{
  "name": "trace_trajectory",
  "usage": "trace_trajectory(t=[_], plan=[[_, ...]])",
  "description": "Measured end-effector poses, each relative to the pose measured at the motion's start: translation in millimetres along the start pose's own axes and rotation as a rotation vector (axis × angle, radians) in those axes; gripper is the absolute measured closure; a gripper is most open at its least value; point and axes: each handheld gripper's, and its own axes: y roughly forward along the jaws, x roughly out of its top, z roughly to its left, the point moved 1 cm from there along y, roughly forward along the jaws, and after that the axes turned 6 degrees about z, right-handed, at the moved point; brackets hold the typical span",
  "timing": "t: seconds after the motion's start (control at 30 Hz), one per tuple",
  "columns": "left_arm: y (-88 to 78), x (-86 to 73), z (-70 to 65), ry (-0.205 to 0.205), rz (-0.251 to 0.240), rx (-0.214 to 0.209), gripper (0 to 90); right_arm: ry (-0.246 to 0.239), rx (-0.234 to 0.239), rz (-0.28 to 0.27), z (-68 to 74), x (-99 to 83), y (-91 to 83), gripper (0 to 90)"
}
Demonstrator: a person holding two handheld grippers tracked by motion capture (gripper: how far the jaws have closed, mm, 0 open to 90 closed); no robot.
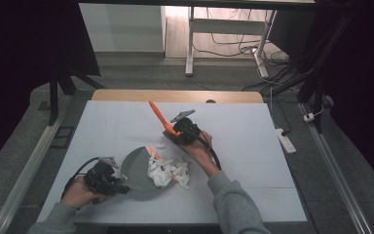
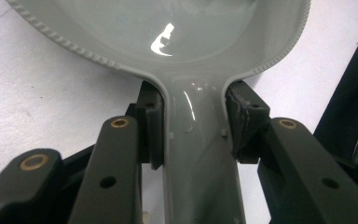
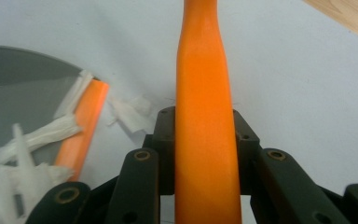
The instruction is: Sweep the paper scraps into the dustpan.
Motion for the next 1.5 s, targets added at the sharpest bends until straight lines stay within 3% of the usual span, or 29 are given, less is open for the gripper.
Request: trace_trajectory(t=[0.2, 0.5, 0.73, 0.8, 0.9, 1.0, 1.1, 1.3, 1.5], plan=[[0.3, 0.1, -0.1, 0.0, -0.001, 0.0, 61.4, 0.0, 0.003, 0.029, -2.8, 5.3, 13.3, 70.6], [0.8, 0.3, -0.3, -0.001, -0.001, -0.001, 61.4, -0.084, 0.017, 0.064, 22.1, 12.2, 18.3, 70.7], [1.0, 0.6, -0.2, -0.001, 0.0, -0.002, 61.4, -0.116, 0.077, 0.069, 38.7, 12.1, 15.8, 70.6], [1.2, 0.6, -0.1, -0.001, 0.001, -0.001, 61.4, -0.12, 0.13, 0.052, 44.5, 11.8, 15.8, 70.6], [1.5, 0.6, -0.2, -0.002, 0.002, -0.002, 61.4, -0.148, 0.144, 0.044, 58.6, 12.7, 11.8, 70.6], [1.4, 0.7, -0.2, 0.0, 0.003, 0.001, 61.4, -0.172, 0.188, 0.024, 68.5, 14.5, 2.7, 70.6], [1.3, 0.7, -0.7, 0.0, 0.003, 0.002, 61.4, -0.205, 0.163, -0.001, 74.1, 16.9, -10.0, 70.6], [1.5, 0.5, -0.8, 0.001, 0.002, 0.002, 61.4, -0.167, 0.106, -0.062, 57.4, 15.7, -36.3, 70.6], [1.8, 0.3, -0.8, 0.0, 0.0, 0.002, 61.4, -0.1, 0.076, -0.089, 36.6, -3.1, -56.9, 70.6]])
